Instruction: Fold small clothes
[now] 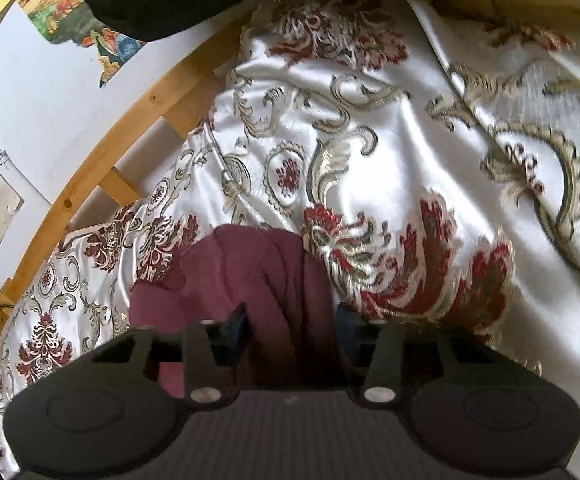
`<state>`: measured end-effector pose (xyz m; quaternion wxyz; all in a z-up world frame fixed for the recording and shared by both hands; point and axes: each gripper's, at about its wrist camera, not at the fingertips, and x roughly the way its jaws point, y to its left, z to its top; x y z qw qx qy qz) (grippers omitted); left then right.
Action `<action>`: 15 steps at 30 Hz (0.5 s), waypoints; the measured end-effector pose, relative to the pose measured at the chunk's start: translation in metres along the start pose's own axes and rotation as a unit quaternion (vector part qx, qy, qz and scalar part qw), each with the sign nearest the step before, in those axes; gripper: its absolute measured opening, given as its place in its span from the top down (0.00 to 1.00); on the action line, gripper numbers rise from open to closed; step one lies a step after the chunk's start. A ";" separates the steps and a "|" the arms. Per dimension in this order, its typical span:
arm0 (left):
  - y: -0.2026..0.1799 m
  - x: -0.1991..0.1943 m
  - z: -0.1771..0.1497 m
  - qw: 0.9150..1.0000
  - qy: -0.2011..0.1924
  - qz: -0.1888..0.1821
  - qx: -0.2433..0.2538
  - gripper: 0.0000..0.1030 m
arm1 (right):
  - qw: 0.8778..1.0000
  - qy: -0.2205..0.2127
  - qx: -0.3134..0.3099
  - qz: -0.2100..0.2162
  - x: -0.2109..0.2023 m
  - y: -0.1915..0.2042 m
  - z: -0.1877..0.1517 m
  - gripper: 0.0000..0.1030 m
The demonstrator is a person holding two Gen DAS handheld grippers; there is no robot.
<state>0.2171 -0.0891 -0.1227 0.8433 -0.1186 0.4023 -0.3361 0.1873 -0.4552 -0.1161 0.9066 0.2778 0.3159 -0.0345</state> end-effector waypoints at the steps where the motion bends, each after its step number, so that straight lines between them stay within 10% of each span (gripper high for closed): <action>1: 0.000 0.000 0.000 1.000 0.000 -0.001 0.000 0.01 | 1.000 -0.005 -0.011 -0.004 -0.003 0.004 0.001 0.61; 5: 0.001 0.000 0.000 1.000 -0.001 -0.002 -0.002 0.01 | 0.994 -0.043 -0.097 -0.022 -0.013 0.028 0.000 0.90; 15: -0.008 -0.008 -0.007 0.999 -0.032 0.007 0.010 0.01 | 0.979 -0.102 -0.175 -0.018 -0.004 0.055 0.009 0.94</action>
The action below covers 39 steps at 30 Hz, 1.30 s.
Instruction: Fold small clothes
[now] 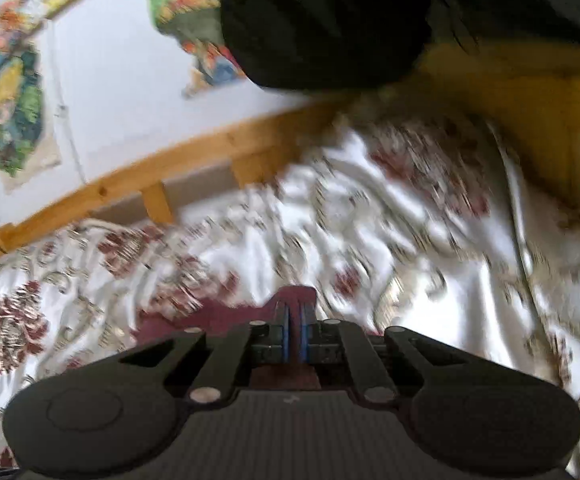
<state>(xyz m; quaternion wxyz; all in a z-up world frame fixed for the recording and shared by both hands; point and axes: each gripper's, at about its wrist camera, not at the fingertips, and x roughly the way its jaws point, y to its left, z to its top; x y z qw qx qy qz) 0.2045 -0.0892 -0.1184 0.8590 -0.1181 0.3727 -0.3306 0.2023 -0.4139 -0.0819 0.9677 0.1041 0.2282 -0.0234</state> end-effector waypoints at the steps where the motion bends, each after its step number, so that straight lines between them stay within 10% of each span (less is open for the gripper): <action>1: 0.000 0.003 0.000 1.000 0.006 0.003 0.000 0.00 | 1.000 0.016 0.005 -0.008 0.004 -0.004 -0.002 0.93; 11: 0.013 -0.001 0.010 0.996 0.015 -0.033 -0.081 0.01 | 0.986 0.114 0.118 0.032 -0.023 -0.026 -0.020 0.25; 39: 0.021 0.015 0.015 0.995 0.033 -0.051 -0.075 0.00 | 0.966 0.141 0.206 0.069 0.021 -0.047 -0.040 0.15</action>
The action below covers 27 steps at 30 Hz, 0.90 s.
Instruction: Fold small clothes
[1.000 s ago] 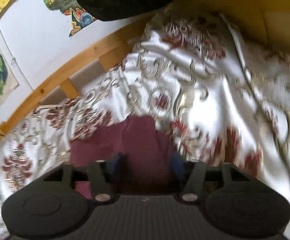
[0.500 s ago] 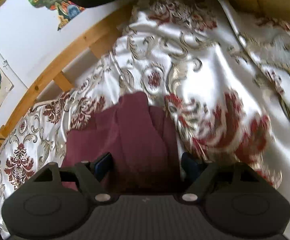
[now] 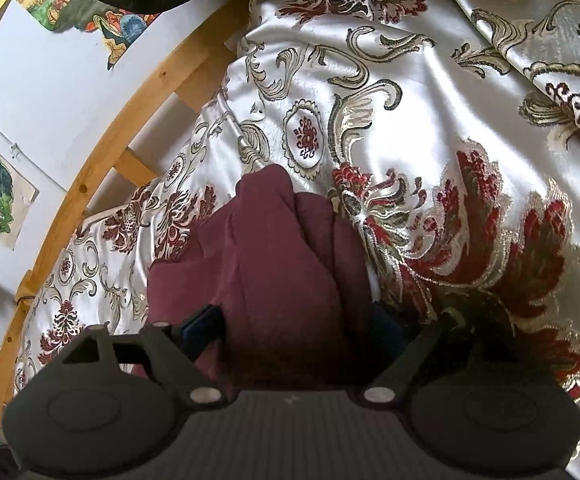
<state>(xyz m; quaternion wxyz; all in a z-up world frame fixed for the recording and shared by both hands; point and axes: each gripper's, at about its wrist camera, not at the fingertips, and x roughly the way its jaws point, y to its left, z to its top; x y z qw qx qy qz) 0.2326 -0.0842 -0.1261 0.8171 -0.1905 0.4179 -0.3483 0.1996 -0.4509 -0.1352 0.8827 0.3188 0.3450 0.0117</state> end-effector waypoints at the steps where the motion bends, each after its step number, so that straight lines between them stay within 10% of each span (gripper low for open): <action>1: 0.001 0.000 0.000 1.000 0.000 -0.001 -0.001 0.00 | 1.000 0.002 0.003 0.001 -0.001 0.000 0.000 0.14; 27: 0.003 0.003 -0.001 1.000 0.003 -0.005 -0.003 0.00 | 1.000 0.019 0.003 -0.003 -0.005 0.003 -0.004 0.07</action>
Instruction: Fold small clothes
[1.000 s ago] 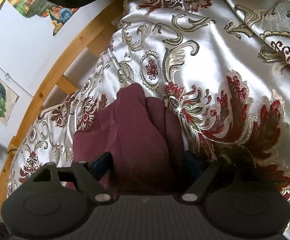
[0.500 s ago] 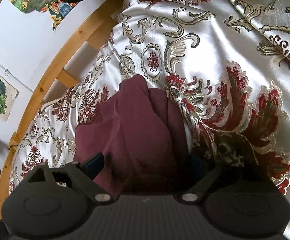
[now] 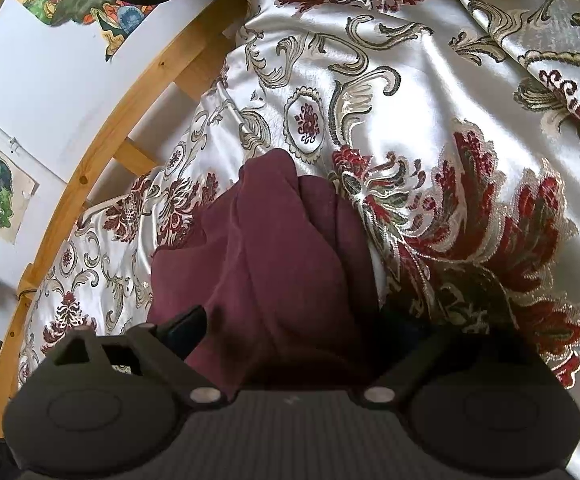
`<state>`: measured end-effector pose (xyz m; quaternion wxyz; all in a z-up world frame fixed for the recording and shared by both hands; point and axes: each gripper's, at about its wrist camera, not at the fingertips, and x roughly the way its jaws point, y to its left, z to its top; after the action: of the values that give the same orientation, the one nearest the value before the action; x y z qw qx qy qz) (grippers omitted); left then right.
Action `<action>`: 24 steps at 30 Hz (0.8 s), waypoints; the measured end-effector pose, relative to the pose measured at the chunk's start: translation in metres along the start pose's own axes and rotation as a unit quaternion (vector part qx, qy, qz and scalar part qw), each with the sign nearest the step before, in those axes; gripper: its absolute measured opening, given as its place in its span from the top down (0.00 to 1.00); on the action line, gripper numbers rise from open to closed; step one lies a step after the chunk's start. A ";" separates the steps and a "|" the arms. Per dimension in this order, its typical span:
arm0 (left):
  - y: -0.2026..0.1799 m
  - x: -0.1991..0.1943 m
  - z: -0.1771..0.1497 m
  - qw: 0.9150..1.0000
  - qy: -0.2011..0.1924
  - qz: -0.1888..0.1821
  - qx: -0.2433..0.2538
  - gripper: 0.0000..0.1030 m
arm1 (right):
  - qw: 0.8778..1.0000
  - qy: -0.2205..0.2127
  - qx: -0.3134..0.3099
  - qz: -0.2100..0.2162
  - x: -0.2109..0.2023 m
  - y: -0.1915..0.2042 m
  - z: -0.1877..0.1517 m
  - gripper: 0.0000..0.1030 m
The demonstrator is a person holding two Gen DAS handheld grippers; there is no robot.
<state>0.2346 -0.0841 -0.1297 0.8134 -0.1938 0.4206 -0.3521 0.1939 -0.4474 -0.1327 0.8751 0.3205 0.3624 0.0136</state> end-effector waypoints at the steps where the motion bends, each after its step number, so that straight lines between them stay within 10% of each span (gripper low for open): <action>1: 0.000 0.000 0.000 1.000 0.000 0.000 0.000 0.01 | 1.000 0.000 0.000 0.000 0.000 0.000 0.000 0.07; 24: 0.001 0.001 -0.001 1.000 0.000 0.000 0.005 0.00 | 1.000 0.001 -0.001 0.001 0.003 0.000 0.001 0.05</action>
<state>0.2348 -0.0840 -0.1317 0.8143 -0.1898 0.4192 -0.3538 0.1965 -0.4472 -0.1338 0.8751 0.3200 0.3628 0.0154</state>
